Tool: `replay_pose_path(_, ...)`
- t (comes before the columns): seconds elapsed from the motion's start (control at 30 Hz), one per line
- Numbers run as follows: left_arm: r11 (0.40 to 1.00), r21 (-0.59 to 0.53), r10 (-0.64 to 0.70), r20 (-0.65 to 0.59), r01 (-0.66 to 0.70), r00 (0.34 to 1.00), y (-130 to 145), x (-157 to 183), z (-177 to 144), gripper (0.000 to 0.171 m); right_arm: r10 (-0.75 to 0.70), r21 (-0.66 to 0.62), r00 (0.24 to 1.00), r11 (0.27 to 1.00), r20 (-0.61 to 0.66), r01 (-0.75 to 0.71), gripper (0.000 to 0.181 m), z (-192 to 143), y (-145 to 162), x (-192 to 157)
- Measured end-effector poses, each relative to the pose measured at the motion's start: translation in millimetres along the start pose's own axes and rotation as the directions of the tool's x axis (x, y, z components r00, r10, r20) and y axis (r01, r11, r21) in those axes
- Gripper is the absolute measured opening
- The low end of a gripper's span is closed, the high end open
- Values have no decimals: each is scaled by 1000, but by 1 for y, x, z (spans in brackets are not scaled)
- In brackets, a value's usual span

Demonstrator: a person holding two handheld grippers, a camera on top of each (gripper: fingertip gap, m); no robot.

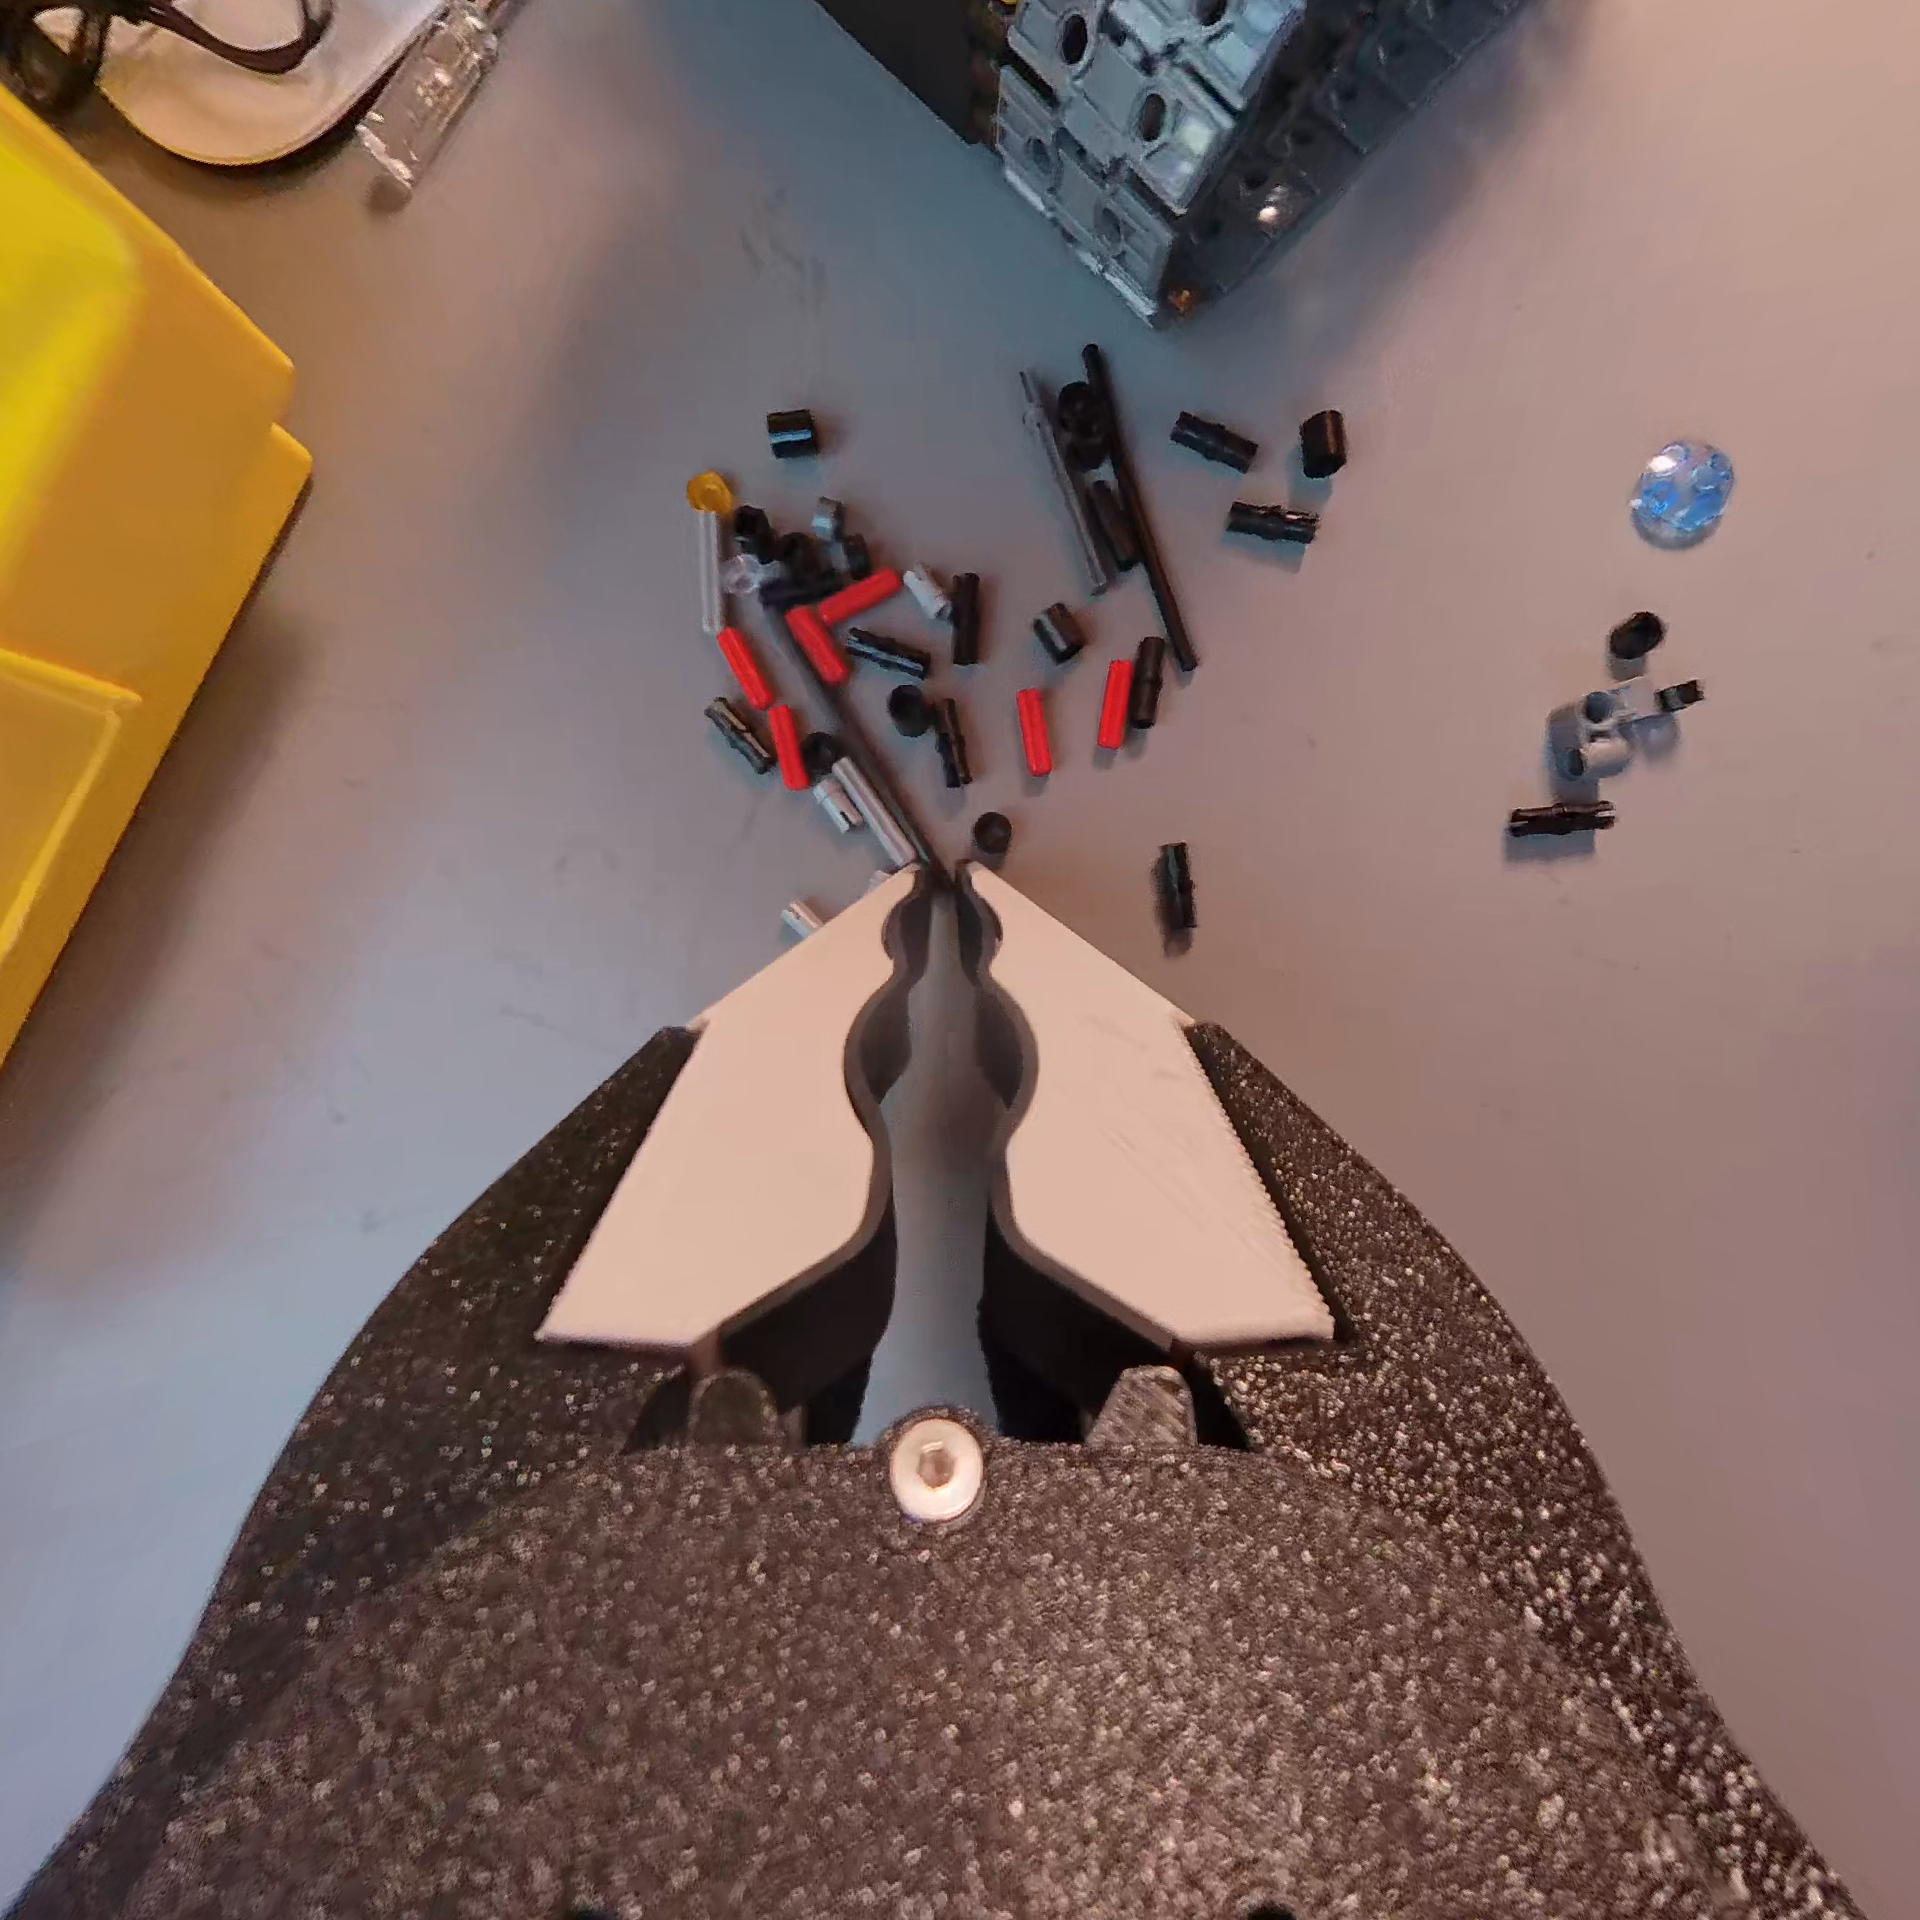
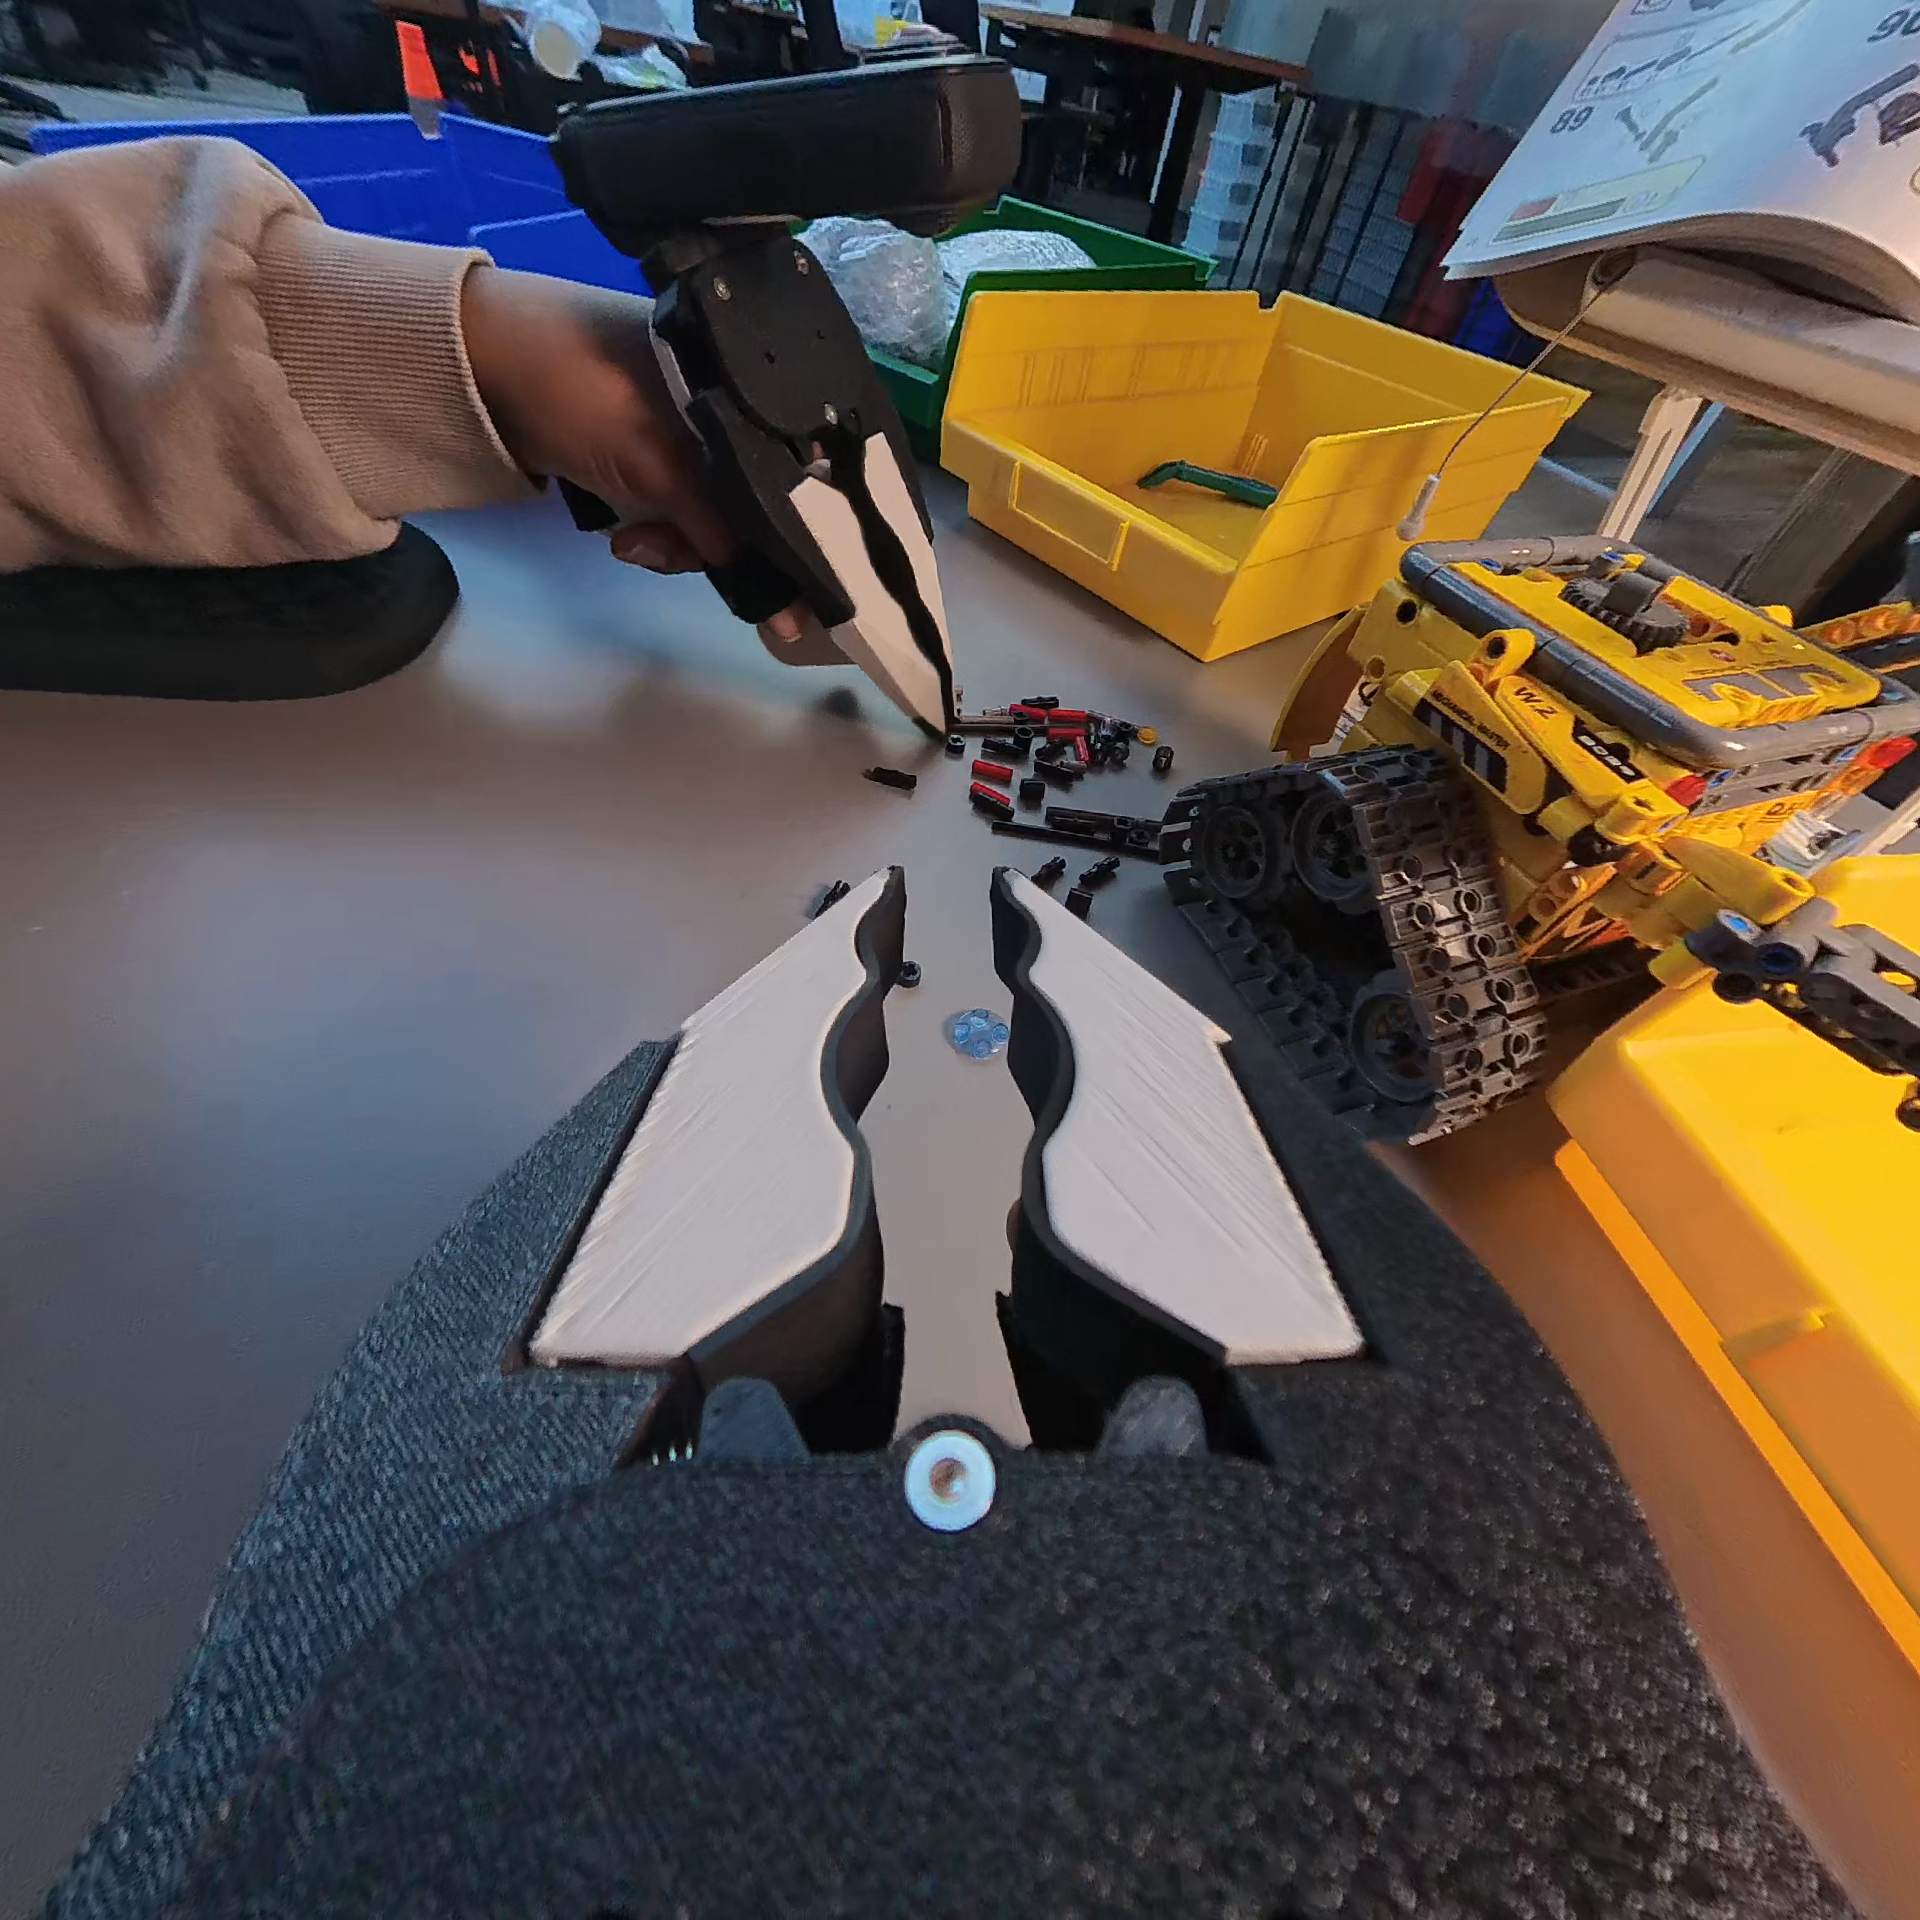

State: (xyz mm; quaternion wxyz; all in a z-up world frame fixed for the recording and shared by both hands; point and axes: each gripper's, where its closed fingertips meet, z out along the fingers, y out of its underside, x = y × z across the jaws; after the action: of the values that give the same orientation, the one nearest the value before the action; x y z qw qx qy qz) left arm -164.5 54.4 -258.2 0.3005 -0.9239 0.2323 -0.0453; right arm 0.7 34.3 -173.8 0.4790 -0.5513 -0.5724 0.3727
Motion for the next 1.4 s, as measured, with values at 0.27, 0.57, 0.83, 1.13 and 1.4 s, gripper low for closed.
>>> replay_pose_path(0.27, 998, 58, 25, -35, -23, 999, 0, 2, -7, 1, -4, -4, 1000, 1000, -1, 4, 15, 0, 1, 0)
replay_pose_path(0.57, 972, 234, -2, -18, 6, 1000, -12, 10, -64, 1, -41, -38, 998, 998, 44, 43, 15, -1, 5, -8)
replay_pose_path(0.83, 898, 434, -214, 283, 74, 935, 25, -63, -227, 0, 12, -309, 756, 917, 654, 252, 33, -87, 32, -122)
replay_pose_path(1.13, 881, 366, -465, 560, 300, 686, 170, -158, -330, 0, -30, -436, 801, 827, 598, 356, 18, -78, 85, -123)
replay_pose_path(1.4, 845, 235, -514, 606, 480, 607, 256, -193, -313, 0, -9, -462, 812, 819, 583, 341, 7, -68, 87, -125)
